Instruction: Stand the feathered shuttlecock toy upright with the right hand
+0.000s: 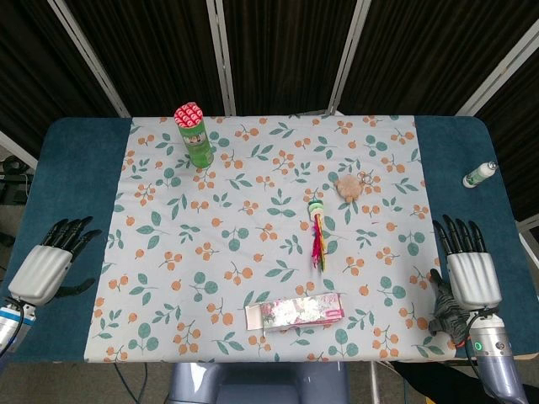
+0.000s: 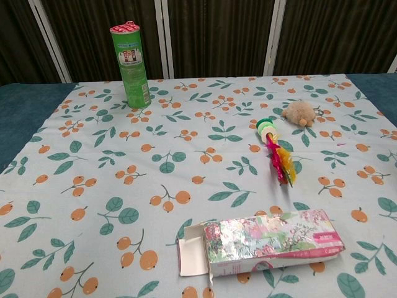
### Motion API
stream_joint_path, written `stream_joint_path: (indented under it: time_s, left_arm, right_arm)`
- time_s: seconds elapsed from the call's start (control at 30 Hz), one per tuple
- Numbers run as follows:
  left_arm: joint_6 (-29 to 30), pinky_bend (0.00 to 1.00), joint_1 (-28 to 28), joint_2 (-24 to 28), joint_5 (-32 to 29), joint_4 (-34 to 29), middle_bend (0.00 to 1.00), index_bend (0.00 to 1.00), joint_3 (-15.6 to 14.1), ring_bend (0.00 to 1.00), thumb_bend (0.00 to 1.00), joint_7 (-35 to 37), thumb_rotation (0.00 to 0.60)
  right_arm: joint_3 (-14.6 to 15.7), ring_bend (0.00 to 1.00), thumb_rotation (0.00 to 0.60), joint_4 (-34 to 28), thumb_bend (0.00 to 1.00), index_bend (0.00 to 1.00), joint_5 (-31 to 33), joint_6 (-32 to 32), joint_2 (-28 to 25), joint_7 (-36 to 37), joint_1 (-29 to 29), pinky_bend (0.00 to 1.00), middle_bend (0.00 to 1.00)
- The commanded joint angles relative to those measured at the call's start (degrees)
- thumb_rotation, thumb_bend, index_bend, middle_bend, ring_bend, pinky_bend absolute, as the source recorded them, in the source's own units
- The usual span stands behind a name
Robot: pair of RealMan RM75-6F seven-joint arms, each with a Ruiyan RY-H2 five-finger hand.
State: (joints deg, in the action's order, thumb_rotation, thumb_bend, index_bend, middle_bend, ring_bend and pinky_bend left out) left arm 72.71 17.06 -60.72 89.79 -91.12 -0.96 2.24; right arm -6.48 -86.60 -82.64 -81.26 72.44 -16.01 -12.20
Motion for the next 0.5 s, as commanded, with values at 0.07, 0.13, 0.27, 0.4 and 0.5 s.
stream_joint_path:
  time_s: [0.07,0.13,0.27,0.4,0.5]
  left_arm:
    - [0.01,0.00,-0.01,-0.01,0.00,0.01,0.00,0.14,0.00,0.00,0.25,-0.02,0.571]
    - [0.04,0.00,-0.01,-0.02,0.02,0.02,0.00,0.14,0.00,0.00,0.25,-0.05,0.574]
    - [0.11,0.00,-0.04,-0.03,0.06,0.03,0.00,0.14,-0.01,0.00,0.25,-0.11,0.574]
    - [0.07,0.00,-0.03,-0.08,-0.04,0.08,0.00,0.14,0.03,0.00,0.26,-0.12,0.573]
    - [-0.07,0.00,0.03,-0.11,-0.18,0.13,0.00,0.14,0.09,0.00,0.25,-0.12,0.574]
  right_arm:
    - [0.00,0.00,0.600,0.02,0.20,0.00,-0.01,-0.02,0.01,0.01,0.01,0.00,0.00]
    - [-0.01,0.00,0.600,0.03,0.20,0.00,-0.03,-0.03,0.01,0.03,0.00,0.00,0.00]
    - [0.02,0.00,0.600,-0.04,0.20,0.00,-0.07,-0.11,-0.04,0.06,0.05,0.00,0.00]
    - [0.08,0.00,0.600,-0.13,0.20,0.00,-0.42,-0.18,-0.04,0.20,-0.03,0.00,0.00]
    - [0.28,0.00,0.600,-0.06,0.20,0.02,-1.09,0.04,0.02,0.69,-0.30,0.00,0.00]
